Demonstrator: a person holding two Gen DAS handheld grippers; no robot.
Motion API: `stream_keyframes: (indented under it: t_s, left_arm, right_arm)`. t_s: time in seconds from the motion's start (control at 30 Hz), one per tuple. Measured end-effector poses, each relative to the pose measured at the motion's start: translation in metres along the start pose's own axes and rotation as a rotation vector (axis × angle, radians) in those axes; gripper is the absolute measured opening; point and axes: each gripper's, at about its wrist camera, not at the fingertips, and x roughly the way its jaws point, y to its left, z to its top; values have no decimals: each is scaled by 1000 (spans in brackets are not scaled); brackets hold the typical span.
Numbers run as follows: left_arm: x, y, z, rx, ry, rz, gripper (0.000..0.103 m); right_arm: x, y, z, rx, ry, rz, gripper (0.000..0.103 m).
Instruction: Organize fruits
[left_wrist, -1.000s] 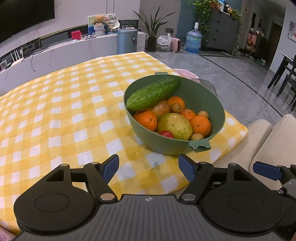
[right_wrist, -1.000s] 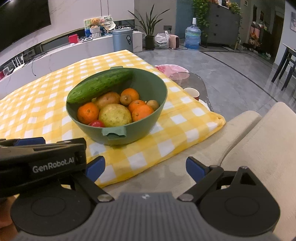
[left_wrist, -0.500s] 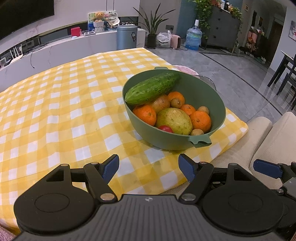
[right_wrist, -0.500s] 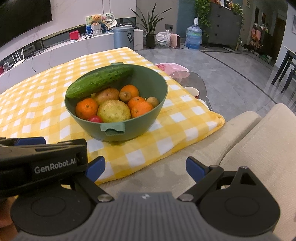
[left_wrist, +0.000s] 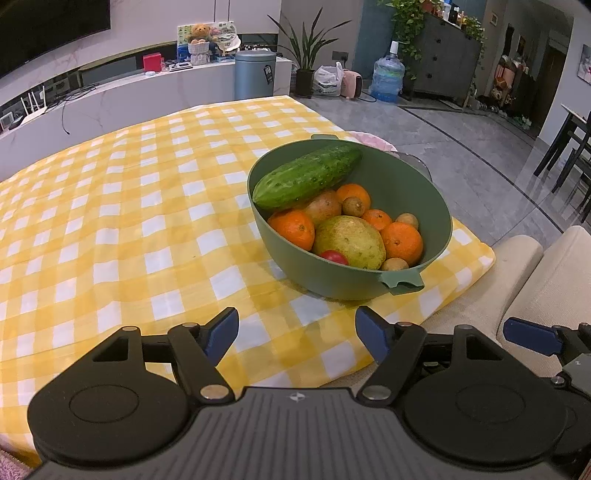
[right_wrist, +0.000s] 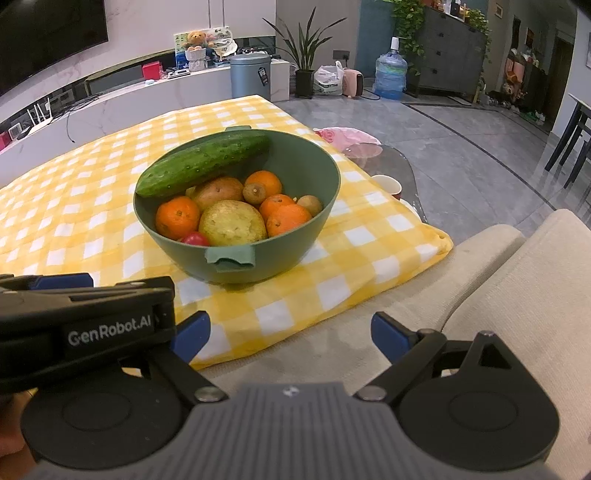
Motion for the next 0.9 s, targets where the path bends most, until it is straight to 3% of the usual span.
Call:
stream_keyframes:
  t_s: [0.9]
  left_arm:
    - [4,2,-4,-2,27,14,85]
  right_arm:
    - [7,2,-2,-8,23,11,90]
